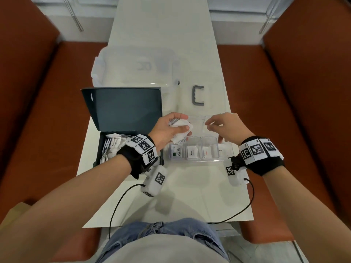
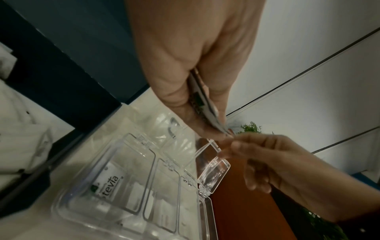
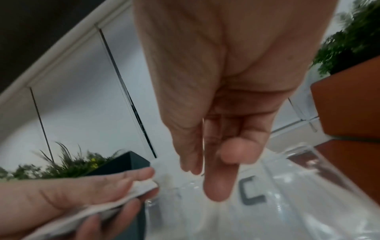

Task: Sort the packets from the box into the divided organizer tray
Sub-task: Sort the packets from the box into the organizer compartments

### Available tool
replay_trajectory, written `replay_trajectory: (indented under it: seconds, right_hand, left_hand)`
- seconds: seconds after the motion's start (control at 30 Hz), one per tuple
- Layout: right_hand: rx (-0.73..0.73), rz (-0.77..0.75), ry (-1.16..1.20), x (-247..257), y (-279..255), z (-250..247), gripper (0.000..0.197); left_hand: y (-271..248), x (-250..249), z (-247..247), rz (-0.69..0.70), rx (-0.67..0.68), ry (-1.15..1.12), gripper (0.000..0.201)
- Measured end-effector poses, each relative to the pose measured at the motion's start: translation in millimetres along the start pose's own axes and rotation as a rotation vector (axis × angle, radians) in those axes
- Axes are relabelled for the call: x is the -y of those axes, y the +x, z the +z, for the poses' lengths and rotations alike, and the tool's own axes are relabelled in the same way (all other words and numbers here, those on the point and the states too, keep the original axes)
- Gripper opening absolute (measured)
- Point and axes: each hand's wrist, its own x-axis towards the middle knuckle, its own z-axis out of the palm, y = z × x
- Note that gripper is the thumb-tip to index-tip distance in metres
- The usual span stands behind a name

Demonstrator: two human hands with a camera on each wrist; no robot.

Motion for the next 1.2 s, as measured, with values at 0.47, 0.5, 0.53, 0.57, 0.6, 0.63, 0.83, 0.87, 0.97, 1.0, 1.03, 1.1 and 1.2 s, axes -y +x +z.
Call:
replay_trajectory:
  seconds: [0.47, 0.5, 0.53, 0.57, 0.6, 0.63, 0.83, 0.87, 0.97, 1.0, 1.03, 1.1, 1.2]
  right_hand:
    - [0.056, -0.022, 0.482, 19.9, 18.8, 16.6, 0.032]
    - [0.067, -0.016, 0.499, 17.5, 18.7, 14.5, 0.032]
    - [0.071, -0.014, 0.508, 14.4, 18.1, 12.3, 0.031]
    - [0.068, -0.012, 0.508, 10.9, 17.4, 10.0, 0.031]
    - [0.059, -0.010, 0.501, 7.1, 16.7, 7.6, 0.031]
    - [0.048, -0.009, 0.489, 3.6, 15.8, 5.0, 0.030]
    - [0.062, -0.084, 0.312, -13.5, 10.3, -13.7, 0.054]
    - [0.093, -0.102, 0.293, -16.2, 9.1, -16.3, 0.051]
    - [0.130, -0.079, 0.281, -26.1, 9.1, -22.1, 0.023]
    - [0.120, -0.051, 0.281, -30.0, 9.8, -23.8, 0.015]
    - [0.097, -0.017, 0.269, -34.4, 10.5, -25.3, 0.011]
    - [0.029, 0.061, 0.218, -45.0, 12.2, -26.9, 0.007]
    - [-0.004, 0.154, 0.085, -62.3, 10.7, -24.4, 0.013]
  left_hand:
    - [8.6, -3.2, 1.9, -0.062, 0.062, 0.036, 0.041]
    - [9.2, -2.2, 4.6, -0.039, 0.057, 0.046, 0.042]
    - [10.3, -0.8, 7.7, -0.018, 0.049, 0.051, 0.044]
    - [12.3, 1.0, 10.9, 0.001, 0.038, 0.047, 0.045]
    - [14.7, 3.5, 14.1, 0.015, 0.029, 0.041, 0.044]
    - [16.9, 5.6, 16.9, 0.026, 0.021, 0.042, 0.044]
    - [24.9, 13.3, 33.5, 0.133, 0.051, 0.232, 0.040]
    - [26.1, 13.5, 36.8, 0.147, 0.050, 0.271, 0.040]
    - [29.3, 14.8, 43.4, 0.168, 0.031, 0.303, 0.036]
    - [29.6, 15.3, 44.6, 0.164, 0.028, 0.281, 0.035]
    - [29.6, 15.6, 45.4, 0.154, 0.027, 0.244, 0.035]
    - [29.3, 15.6, 45.9, 0.131, 0.030, 0.175, 0.034]
    - [29.0, 14.7, 44.0, 0.111, 0.035, 0.133, 0.032]
